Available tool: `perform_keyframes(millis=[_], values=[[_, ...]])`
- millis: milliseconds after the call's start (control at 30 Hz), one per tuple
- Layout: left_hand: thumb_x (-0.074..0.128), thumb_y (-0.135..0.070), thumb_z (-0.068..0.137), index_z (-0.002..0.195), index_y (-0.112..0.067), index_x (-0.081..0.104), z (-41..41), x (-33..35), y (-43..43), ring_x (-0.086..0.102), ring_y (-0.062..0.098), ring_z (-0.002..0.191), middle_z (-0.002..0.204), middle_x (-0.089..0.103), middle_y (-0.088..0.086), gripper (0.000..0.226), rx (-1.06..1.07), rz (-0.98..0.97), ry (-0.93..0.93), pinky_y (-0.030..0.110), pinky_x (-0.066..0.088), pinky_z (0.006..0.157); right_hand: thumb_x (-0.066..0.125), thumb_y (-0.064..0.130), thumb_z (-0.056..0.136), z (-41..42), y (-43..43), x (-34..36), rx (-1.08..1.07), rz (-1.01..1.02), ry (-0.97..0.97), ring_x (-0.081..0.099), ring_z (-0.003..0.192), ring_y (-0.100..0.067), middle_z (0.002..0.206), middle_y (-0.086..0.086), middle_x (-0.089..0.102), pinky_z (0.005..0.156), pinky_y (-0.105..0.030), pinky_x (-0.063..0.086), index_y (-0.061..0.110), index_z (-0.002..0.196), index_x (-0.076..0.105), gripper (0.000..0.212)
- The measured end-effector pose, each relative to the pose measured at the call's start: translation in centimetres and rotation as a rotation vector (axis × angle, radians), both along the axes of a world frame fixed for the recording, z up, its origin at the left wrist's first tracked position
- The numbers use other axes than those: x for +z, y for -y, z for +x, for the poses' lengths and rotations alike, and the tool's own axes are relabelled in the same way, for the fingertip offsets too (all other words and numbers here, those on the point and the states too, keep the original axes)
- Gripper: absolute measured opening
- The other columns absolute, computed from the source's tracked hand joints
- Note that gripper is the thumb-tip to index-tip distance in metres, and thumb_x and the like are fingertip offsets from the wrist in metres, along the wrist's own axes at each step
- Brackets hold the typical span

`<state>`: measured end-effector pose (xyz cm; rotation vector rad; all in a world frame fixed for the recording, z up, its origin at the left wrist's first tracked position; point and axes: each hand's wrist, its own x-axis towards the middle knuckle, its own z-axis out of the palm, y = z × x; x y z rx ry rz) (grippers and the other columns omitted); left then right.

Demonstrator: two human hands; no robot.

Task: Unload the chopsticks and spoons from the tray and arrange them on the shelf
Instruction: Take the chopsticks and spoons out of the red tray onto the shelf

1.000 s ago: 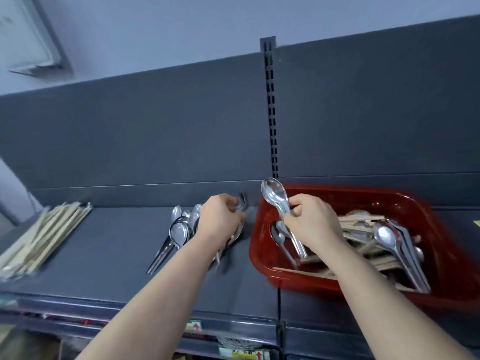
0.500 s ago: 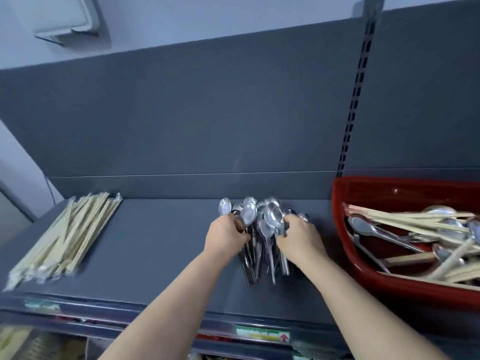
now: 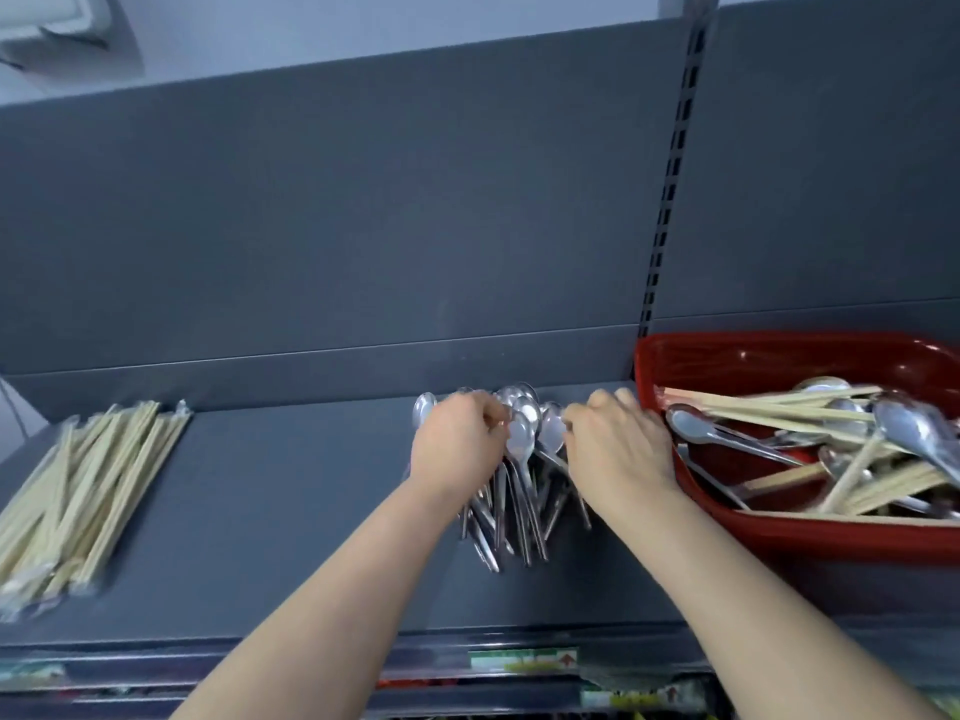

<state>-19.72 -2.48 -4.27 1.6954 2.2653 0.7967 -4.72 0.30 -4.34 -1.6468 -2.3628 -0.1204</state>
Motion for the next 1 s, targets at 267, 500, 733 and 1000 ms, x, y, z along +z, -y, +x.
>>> perform_keyframes(millis=[267,500,733,1000], values=[[0.058,-0.017,0.083,0.082,-0.028,0.067,10.1,2.4,-3.8,0.065,0.016,0.084,0.081,0.068,-0.009,0.014,-0.239,0.083,-0.002,0.028,0.052,0.075,0.048,0.024,0.093,10.1,-1.2,1.2,-0.178,0.019,-0.009,0.047,0.114,-0.020,0.112,0.006,0.059,0.089,-0.035,0.039,0.032,0.112,0.065,0.027],[0.061,-0.020,0.083,0.091,-0.025,0.072,19.4,1.4,-6.6,0.064,0.017,0.095,0.096,0.072,-0.006,0.014,-0.441,-0.010,-0.096,0.029,0.052,0.080,0.055,0.034,0.092,21.2,-2.0,1.5,-0.348,-0.117,-0.046,0.056,0.111,-0.021,0.110,0.004,0.065,0.085,-0.030,0.042,0.034,0.105,0.070,0.020],[0.064,-0.026,0.079,0.088,-0.025,0.071,25.0,0.5,-8.7,0.065,0.019,0.090,0.091,0.072,-0.004,0.011,-0.473,-0.171,-0.177,0.031,0.055,0.076,0.051,0.004,0.086,28.6,-5.0,1.0,-0.550,-0.270,-0.002,0.062,0.103,-0.030,0.112,-0.006,0.066,0.074,-0.031,0.044,0.022,0.109,0.068,0.034],[0.066,-0.028,0.081,0.089,-0.024,0.072,27.0,-0.1,-10.4,0.064,0.016,0.092,0.093,0.071,-0.006,0.011,-0.437,-0.210,-0.145,0.030,0.054,0.079,0.074,0.021,0.082,30.0,-8.0,0.3,-0.475,-0.462,0.114,0.060,0.112,-0.027,0.124,-0.006,0.061,0.074,-0.030,0.044,0.010,0.122,0.059,0.044]])
